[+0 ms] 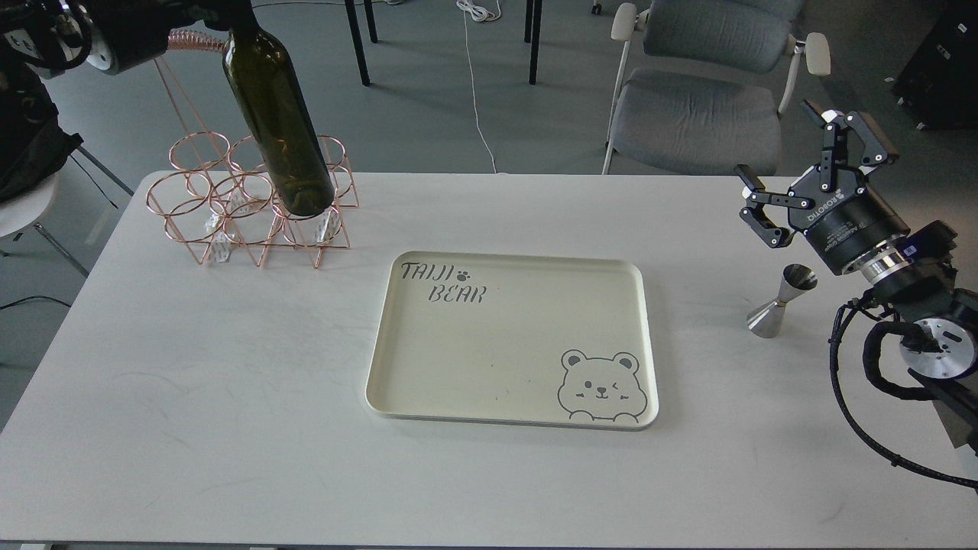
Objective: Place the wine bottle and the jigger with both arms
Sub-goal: 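Lower the wine bottle into the copper wire rack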
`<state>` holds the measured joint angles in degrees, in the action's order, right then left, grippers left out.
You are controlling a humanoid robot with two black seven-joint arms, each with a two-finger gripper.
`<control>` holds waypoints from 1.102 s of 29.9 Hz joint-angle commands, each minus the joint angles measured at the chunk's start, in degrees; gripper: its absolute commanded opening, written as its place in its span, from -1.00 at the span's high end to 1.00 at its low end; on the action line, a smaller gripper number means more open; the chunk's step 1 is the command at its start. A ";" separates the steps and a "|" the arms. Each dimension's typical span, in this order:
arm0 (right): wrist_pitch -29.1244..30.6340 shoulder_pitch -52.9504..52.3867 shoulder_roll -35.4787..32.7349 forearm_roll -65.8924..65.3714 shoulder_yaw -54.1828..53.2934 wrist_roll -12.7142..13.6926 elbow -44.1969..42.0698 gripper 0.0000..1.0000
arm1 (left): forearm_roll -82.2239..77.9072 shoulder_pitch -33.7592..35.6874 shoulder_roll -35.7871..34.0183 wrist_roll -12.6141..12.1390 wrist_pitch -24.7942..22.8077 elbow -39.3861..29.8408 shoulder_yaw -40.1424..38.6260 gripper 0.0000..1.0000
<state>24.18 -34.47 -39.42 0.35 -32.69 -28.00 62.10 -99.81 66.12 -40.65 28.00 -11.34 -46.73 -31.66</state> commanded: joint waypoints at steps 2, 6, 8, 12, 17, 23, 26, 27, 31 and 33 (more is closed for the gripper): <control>0.08 0.20 -0.74 0.00 -0.09 0.00 0.21 -0.98 | -0.03 -0.12 0.14 0.00 0.88 1.20 1.42 0.79; 0.08 0.37 -0.74 0.00 -0.09 0.00 0.21 -0.98 | -0.03 0.06 0.05 0.00 1.32 1.82 1.69 0.78; -0.01 0.37 -0.74 0.00 -0.09 0.00 0.21 -0.98 | -0.03 0.06 -0.04 0.00 1.32 1.90 1.69 0.78; 0.08 0.37 -0.74 0.00 -0.09 0.00 0.30 -0.98 | -0.03 -0.03 -0.04 0.00 1.32 1.90 1.78 0.78; -0.01 0.37 -0.74 0.00 -0.09 0.00 0.30 -0.98 | 0.06 -0.56 0.05 0.00 1.32 1.90 1.78 0.77; -0.01 0.37 -0.74 0.00 -0.09 0.00 0.30 -0.98 | 0.14 -1.00 0.31 0.00 1.41 1.47 2.48 0.74; -0.01 0.37 -0.74 0.00 -0.09 0.00 0.30 -0.98 | 0.14 -1.00 0.40 0.00 1.58 1.03 3.01 0.74; -0.01 0.37 -0.74 0.00 -0.09 0.00 0.30 -0.98 | 0.14 -1.00 0.40 0.00 2.02 0.85 3.27 0.74; -0.01 0.37 -0.74 0.00 -0.18 0.00 0.30 -0.98 | 0.14 -1.09 0.75 0.00 4.65 0.50 5.90 0.72; -0.01 0.37 -0.74 0.00 -0.09 0.00 0.30 -0.98 | 0.14 -1.09 1.10 0.00 5.45 0.50 6.52 0.71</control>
<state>24.19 -34.10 -40.18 0.35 -32.85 -28.00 62.39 -99.66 65.05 -40.00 27.99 -7.21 -46.18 -26.28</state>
